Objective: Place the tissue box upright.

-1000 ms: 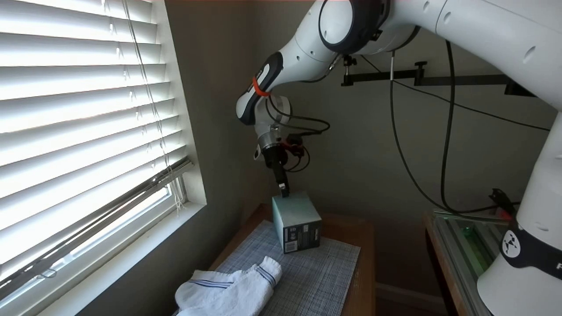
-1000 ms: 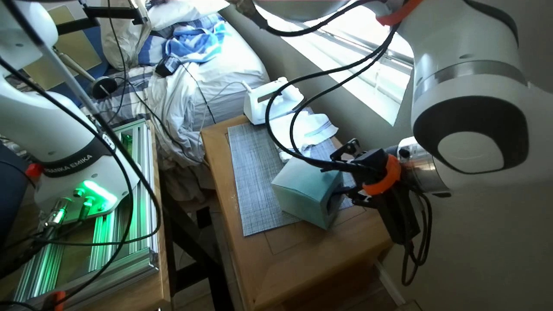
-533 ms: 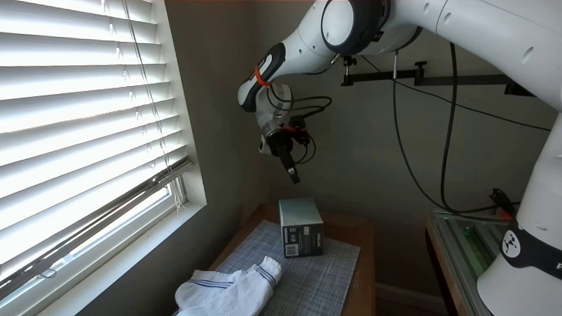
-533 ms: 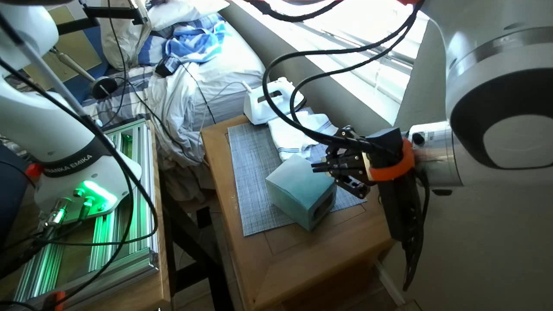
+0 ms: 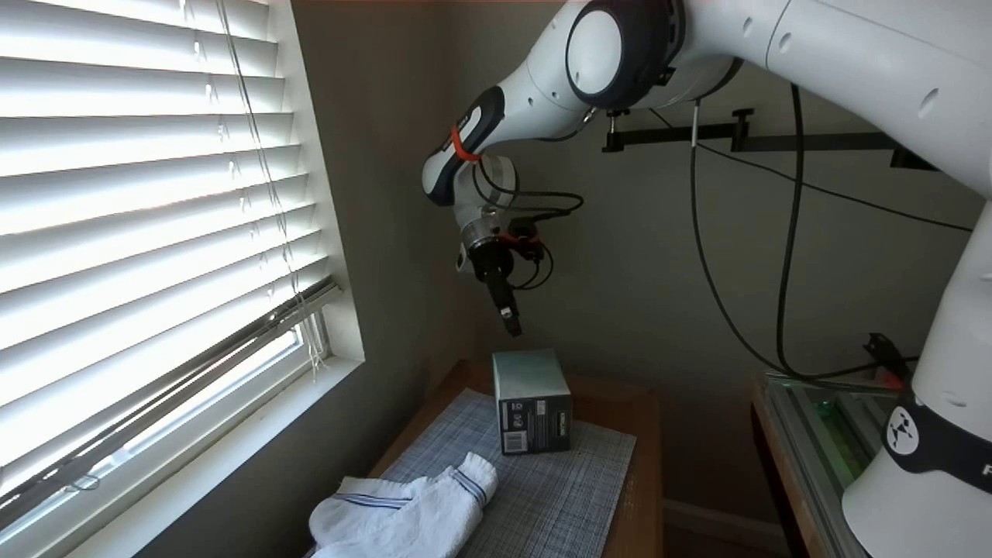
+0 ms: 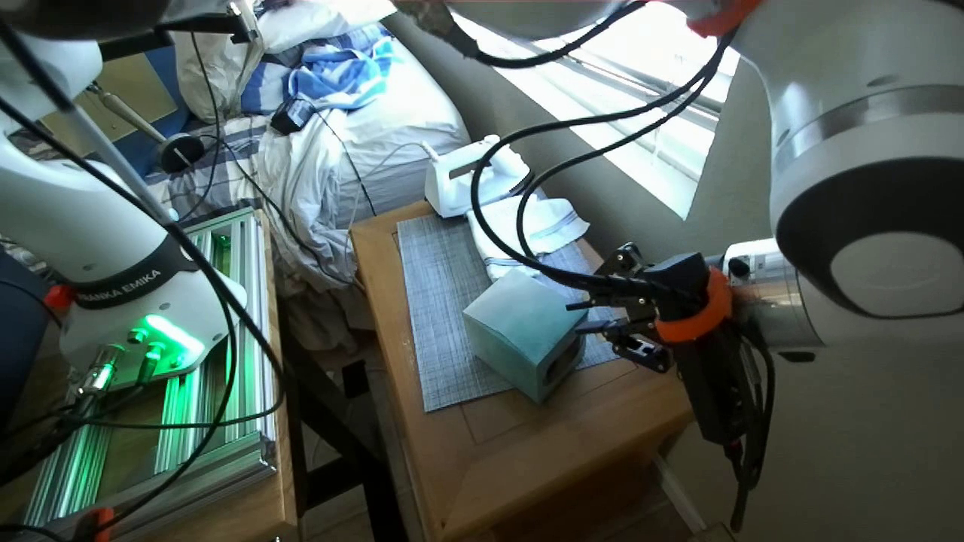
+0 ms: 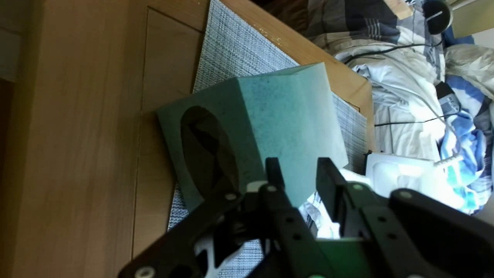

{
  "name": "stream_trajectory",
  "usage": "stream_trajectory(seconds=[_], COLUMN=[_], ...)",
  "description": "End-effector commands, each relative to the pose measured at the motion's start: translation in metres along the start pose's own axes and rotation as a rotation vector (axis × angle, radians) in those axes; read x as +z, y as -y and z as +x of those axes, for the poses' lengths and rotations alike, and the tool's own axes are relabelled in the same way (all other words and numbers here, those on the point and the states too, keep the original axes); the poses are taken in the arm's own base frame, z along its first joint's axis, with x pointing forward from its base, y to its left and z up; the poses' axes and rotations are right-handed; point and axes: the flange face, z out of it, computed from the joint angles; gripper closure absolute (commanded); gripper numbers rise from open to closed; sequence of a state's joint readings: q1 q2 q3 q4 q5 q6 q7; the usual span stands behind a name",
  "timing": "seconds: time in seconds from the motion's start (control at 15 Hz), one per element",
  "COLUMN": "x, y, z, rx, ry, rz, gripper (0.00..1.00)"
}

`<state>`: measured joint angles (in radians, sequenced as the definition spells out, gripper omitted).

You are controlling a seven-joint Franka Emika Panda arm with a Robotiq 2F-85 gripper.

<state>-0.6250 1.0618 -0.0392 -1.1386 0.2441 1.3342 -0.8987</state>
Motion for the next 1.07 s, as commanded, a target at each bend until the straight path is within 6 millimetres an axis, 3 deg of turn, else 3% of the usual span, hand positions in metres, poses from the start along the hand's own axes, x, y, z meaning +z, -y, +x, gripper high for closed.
stream_trajectory(seconds=[0.0,0.33,1.0], x=[0.021,0.047,0.081], y=[-0.025,-0.050,-0.049], z=[0.007,0.009,0.010], rx=[-0.037,-0.054,-0.054], ry=[0.013,0.046,0.165], rz=[0.075,0.136,0.318], gripper=[0.38,0.03,0.00])
